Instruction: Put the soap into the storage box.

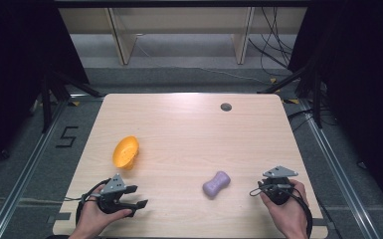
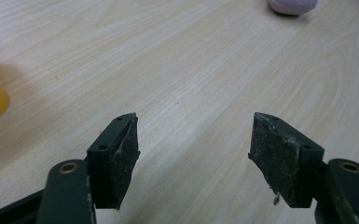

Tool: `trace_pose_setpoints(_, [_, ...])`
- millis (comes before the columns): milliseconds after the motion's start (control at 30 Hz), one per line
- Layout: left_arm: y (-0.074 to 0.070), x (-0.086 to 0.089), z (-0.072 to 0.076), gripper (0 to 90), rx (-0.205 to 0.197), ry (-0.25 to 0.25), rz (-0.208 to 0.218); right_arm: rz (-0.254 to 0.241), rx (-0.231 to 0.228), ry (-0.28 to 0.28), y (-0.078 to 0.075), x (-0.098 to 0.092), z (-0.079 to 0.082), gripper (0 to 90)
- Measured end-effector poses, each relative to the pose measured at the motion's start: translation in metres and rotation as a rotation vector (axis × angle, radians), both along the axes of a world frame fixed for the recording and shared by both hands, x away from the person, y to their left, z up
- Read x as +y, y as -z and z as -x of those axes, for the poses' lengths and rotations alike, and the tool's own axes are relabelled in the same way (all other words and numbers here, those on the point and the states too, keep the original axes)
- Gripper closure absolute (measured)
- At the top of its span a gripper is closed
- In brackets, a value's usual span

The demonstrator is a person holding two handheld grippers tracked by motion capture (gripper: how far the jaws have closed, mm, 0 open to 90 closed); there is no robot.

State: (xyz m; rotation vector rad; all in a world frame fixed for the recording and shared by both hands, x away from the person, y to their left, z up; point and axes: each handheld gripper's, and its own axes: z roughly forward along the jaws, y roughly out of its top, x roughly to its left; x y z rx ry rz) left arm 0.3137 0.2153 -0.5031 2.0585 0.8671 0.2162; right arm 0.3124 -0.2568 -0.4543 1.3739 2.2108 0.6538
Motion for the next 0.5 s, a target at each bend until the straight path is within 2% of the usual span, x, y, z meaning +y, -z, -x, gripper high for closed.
trace_pose_setpoints(100, [-0.007,-0.005,-0.005,32.9,0.0,-0.004,-0.026,-0.009,0.026,0.018,0.002,-0.001,-0.002,73.1])
trace_pose_setpoints(133, [-0.012,-0.011,-0.007,33.6,0.009,-0.019,-0.011,-0.008,0.031,0.021,0.003,-0.001,-0.002,71.7])
trace_pose_setpoints(167, [-0.016,-0.014,-0.01,34.3,-0.002,-0.004,-0.035,-0.008,0.051,0.038,0.003,-0.002,-0.002,70.7])
trace_pose_setpoints(200, [-0.016,-0.014,-0.01,34.9,-0.002,-0.004,-0.035,-0.008,0.051,0.038,0.003,-0.002,-0.002,70.7])
trace_pose_setpoints(233, [-0.024,-0.023,-0.014,35.5,0.01,-0.005,-0.048,-0.009,0.069,0.05,0.004,-0.002,-0.002,69.3])
trace_pose_setpoints(267, [-0.029,-0.029,-0.017,35.7,-0.003,0.012,-0.067,-0.008,0.073,0.056,0.004,-0.003,-0.002,68.7])
trace_pose_setpoints(300, [-0.032,-0.037,-0.019,35.7,0.013,0.003,-0.077,-0.007,0.074,0.062,0.003,-0.002,-0.002,67.9])
trace_pose_setpoints(367, [-0.039,-0.052,-0.027,35.6,0.046,0.033,-0.123,-0.011,0.077,0.063,0.004,-0.002,-0.002,66.8])
trace_pose_setpoints(400, [-0.042,-0.06,-0.031,35.8,0.074,0.029,-0.11,-0.013,0.08,0.064,0.004,-0.002,-0.003,66.4])
trace_pose_setpoints(433, [-0.042,-0.06,-0.031,35.8,0.074,0.029,-0.11,-0.017,0.085,0.063,0.004,-0.001,-0.003,66.1])
trace_pose_setpoints(467, [-0.047,-0.073,-0.038,35.8,0.099,0.038,-0.145,-0.011,0.077,0.062,0.004,-0.002,-0.003,65.9])
trace_pose_setpoints(500, [-0.047,-0.073,-0.038,35.8,0.099,0.038,-0.145,-0.013,0.078,0.064,0.004,-0.002,-0.003,65.6])
